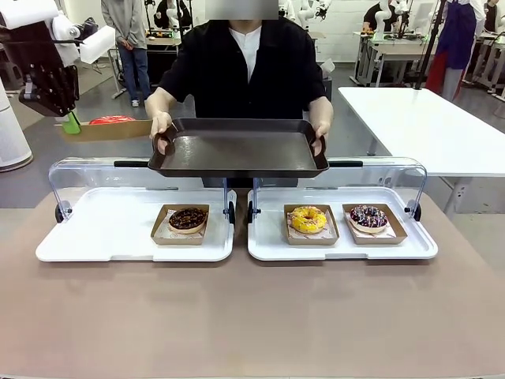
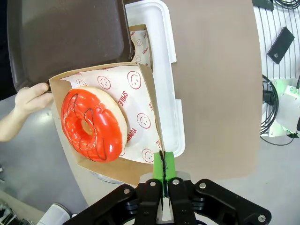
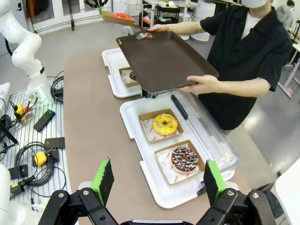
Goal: Provide the desired donut to the person.
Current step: Place the picked Paper togo box onto the Handle tray extended by the person.
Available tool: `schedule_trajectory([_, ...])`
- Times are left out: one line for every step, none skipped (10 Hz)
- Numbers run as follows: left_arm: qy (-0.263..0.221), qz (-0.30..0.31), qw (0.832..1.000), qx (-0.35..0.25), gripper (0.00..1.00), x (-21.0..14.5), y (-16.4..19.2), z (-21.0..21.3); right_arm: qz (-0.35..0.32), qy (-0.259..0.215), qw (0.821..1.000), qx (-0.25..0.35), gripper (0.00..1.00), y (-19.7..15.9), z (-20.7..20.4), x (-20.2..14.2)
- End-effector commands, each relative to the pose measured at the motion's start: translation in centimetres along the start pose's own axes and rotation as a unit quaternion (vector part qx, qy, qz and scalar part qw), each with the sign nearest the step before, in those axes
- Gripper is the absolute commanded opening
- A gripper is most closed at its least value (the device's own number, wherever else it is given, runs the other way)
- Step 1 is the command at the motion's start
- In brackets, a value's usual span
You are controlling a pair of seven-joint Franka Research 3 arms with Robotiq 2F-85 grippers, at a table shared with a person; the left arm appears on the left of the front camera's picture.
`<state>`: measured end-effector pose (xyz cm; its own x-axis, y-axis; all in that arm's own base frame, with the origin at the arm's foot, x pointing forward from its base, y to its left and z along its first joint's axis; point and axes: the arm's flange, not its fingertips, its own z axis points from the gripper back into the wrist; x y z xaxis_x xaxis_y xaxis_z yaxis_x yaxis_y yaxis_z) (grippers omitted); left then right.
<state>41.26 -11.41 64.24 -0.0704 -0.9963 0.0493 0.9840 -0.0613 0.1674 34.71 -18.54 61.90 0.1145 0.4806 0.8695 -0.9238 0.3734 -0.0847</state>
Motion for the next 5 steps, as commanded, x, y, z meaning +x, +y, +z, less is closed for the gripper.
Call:
schedule_trajectory([0.0, 0.0, 1.0, 0.0, 0.01, 0.0, 0.0, 0.0, 0.002, -0.007, 1.0, 0.0, 1.0, 0.0, -0.1, -0.1])
schedule_trajectory([0.016, 0.006, 1.0, 0.02, 0.01, 1.8, -0.9, 1.4, 0.002, -0.007, 1.0, 0.0, 1.0, 0.0, -0.1, -0.1])
schedule_trajectory([0.017, -0.007, 0.999, 0.035, 0.01, 3.6, -0.6, 3.1, 0.002, -0.007, 1.0, 0.0, 1.0, 0.0, -0.1, -0.1])
schedule_trajectory([0.019, -0.019, 0.999, 0.032, 0.01, 5.4, -0.7, 4.0, 0.002, -0.007, 1.0, 0.0, 1.0, 0.0, -0.1, -0.1])
schedule_trajectory([0.029, -0.042, 0.998, 0.025, 0.01, 7.8, 0.3, 4.7, 0.002, -0.007, 1.0, 0.0, 1.0, 0.0, -0.1, -0.1])
